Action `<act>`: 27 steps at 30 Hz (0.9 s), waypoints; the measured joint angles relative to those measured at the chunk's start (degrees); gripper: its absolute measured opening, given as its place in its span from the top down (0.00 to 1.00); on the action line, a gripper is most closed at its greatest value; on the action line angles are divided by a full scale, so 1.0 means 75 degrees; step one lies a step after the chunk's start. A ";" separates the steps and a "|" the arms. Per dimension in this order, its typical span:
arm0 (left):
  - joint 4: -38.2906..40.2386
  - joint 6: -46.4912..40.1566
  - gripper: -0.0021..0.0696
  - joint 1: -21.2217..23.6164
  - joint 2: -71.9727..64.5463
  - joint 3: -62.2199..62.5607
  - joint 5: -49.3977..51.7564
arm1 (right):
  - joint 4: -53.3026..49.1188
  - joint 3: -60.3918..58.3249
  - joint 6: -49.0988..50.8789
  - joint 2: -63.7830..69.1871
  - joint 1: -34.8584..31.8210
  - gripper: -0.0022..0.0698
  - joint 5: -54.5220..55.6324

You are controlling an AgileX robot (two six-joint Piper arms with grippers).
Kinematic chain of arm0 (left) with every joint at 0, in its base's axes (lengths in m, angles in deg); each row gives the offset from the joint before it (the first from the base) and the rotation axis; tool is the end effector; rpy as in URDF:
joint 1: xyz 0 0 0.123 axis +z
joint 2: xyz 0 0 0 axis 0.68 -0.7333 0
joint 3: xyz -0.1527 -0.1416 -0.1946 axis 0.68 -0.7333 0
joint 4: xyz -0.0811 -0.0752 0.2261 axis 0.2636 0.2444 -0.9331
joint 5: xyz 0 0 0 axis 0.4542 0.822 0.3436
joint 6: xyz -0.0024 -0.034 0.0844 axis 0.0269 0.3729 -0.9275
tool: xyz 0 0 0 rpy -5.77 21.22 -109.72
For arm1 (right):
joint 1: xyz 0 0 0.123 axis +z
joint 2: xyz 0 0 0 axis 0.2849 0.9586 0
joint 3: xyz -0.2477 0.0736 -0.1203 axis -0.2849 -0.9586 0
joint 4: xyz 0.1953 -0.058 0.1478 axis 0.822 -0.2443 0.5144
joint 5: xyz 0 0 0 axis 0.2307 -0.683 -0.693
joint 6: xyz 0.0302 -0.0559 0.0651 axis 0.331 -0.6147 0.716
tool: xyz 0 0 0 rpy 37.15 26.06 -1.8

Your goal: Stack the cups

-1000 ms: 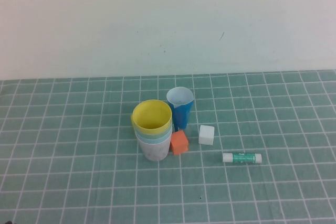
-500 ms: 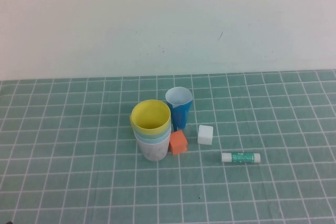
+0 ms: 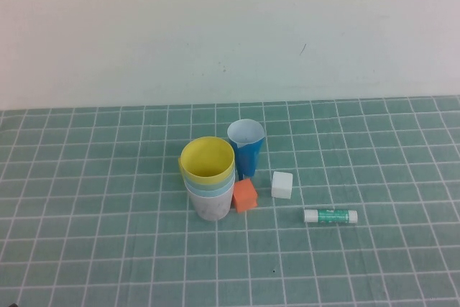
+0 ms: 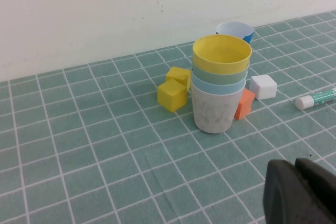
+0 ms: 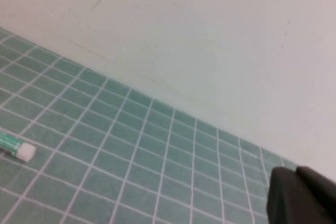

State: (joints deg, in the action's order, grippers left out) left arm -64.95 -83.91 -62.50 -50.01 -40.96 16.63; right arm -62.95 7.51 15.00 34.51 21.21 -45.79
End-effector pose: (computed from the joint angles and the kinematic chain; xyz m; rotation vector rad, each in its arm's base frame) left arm 0.0296 -0.0177 0.2457 0.2944 1.7657 -0.3648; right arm 0.0582 0.0027 0.2031 -0.4198 1.5944 -0.3027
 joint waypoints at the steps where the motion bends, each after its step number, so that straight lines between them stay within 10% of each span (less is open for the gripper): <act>1: 0.0000 0.0000 0.97 0.0000 0.0000 0.0000 0.0000 | 0.0123 -0.0160 -0.0094 -0.0139 -0.0179 0.97 0.0000; 27: 0.0018 -0.0013 0.97 0.0000 0.0000 0.0000 0.0005 | 0.1661 -0.0303 0.0107 -0.0337 -0.1297 0.97 -0.1466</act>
State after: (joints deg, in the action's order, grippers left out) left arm -64.81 -84.01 -62.50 -50.01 -40.96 16.66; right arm -50.49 5.24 15.80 31.98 11.48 -56.79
